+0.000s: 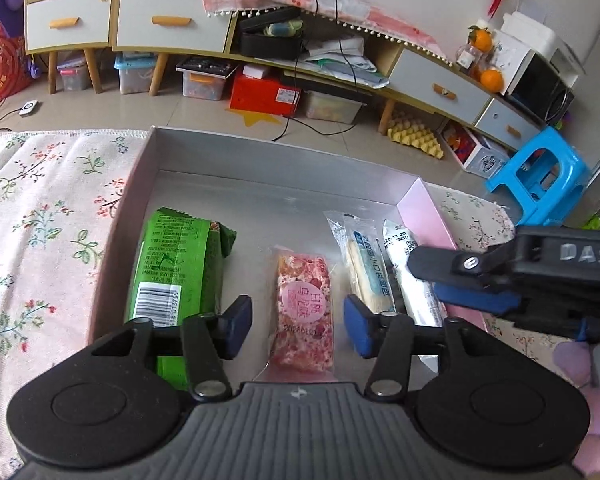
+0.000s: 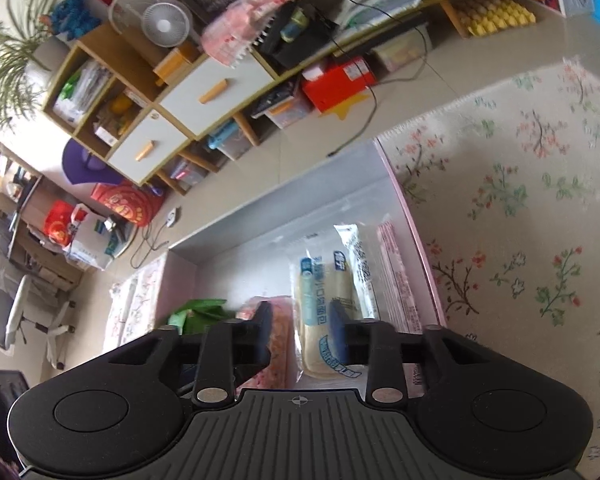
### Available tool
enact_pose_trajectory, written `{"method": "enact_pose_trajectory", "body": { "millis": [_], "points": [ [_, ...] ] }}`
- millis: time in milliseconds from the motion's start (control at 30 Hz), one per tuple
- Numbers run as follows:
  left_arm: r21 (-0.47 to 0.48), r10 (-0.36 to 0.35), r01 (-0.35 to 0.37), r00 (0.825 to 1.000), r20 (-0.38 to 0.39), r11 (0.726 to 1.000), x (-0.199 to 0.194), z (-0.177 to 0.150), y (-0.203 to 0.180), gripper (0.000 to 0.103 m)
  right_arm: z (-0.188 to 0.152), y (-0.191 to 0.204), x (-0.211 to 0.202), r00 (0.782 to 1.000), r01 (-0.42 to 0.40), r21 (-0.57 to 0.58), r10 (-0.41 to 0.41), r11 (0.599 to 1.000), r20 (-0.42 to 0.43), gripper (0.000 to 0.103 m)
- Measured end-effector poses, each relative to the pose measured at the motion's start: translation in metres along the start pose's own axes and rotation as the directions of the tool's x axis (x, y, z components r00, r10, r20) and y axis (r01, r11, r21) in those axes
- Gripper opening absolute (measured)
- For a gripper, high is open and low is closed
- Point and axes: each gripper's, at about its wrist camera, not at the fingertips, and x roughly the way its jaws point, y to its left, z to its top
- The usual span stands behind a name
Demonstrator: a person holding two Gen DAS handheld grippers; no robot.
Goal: Organize snacks
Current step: 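Place the pink bag in the box with the left tool while the right tool places the milk-bar pack, then withdraw both tools from the box toward the remaining snacks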
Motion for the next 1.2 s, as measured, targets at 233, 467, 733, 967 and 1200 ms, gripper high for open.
{"method": "enact_pose_trajectory", "body": {
  "millis": [233, 467, 733, 967, 1200],
  "points": [
    [0.015, -0.010, 0.010, 1.000, 0.019, 1.000, -0.028, -0.006, -0.007, 0.072, -0.005, 0.009, -0.035, 1.000, 0.002, -0.044, -0.001, 0.999, 0.026, 0.067],
    [0.036, 0.014, -0.015, 0.999, 0.046, 0.999, -0.060, -0.014, -0.013, 0.093, -0.019, 0.022, -0.067, 0.999, 0.042, -0.111, -0.039, 0.993, 0.027, 0.083],
    [0.050, 0.116, -0.120, 0.991, 0.063, 0.992, -0.088, -0.031, -0.007, 0.102, -0.047, 0.026, -0.095, 0.998, 0.060, -0.158, -0.056, 0.986, 0.028, 0.089],
    [0.041, 0.181, -0.184, 0.981, 0.063, 0.982, -0.102, -0.054, 0.011, 0.103, -0.077, 0.033, -0.097, 0.998, 0.067, -0.238, -0.063, 0.969, 0.022, 0.090],
    [0.021, 0.214, -0.214, 0.977, 0.015, 0.977, -0.109, -0.077, 0.032, 0.102, -0.098, 0.034, -0.093, 0.995, 0.103, -0.284, -0.098, 0.953, 0.032, 0.090]
  ]
}}
